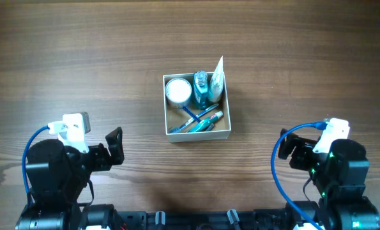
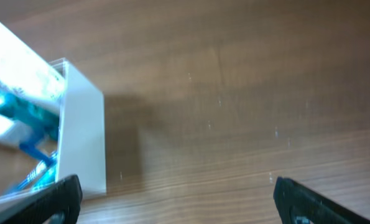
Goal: Pack container
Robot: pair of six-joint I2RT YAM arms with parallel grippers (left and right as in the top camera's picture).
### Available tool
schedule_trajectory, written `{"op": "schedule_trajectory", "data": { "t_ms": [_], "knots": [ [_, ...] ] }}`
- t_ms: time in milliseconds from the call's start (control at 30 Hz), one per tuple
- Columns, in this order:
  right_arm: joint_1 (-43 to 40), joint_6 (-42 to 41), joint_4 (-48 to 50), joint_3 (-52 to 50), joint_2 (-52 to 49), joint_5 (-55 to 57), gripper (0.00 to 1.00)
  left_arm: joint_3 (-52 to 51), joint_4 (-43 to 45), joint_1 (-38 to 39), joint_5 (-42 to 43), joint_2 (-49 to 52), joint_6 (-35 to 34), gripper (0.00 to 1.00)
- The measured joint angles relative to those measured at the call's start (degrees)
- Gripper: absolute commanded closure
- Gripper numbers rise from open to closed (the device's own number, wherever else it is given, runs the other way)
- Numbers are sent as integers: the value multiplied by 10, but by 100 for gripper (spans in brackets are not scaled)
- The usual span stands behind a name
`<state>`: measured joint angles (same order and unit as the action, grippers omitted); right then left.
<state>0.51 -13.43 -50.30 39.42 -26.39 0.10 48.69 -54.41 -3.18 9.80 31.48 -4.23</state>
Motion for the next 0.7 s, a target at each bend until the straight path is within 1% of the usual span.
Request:
{"op": "schedule_trajectory", "data": {
  "t_ms": [67, 167, 333, 367, 433, 467, 500, 567, 700],
  "knots": [
    [0, 25, 49, -32, 40, -3, 0, 0, 0, 0, 0, 0, 0, 0],
    [0, 59, 133, -118, 129, -23, 0, 0, 0, 0, 0, 0, 0, 0],
    [0, 93, 275, -239, 233, -66, 0, -1, 0, 0, 2, 0, 0, 0],
    [0, 101, 341, -271, 249, -76, 0, -1, 0, 0, 2, 0, 0, 0],
    [0, 108, 421, -306, 251, -86, 0, -1, -1, 0, 2, 0, 0, 0],
    [0, 112, 491, -336, 252, -90, 0, -1, -1, 0, 2, 0, 0, 0],
    [0, 116, 539, -357, 254, -93, 0, -2, 0, 0, 2, 0, 0, 0],
    [1, 123, 559, -381, 255, -93, 0, -2, 0, 0, 2, 0, 0, 0],
    [1, 131, 534, -390, 255, -94, 0, -2, 0, 0, 2, 0, 0, 0]
  ]
}}
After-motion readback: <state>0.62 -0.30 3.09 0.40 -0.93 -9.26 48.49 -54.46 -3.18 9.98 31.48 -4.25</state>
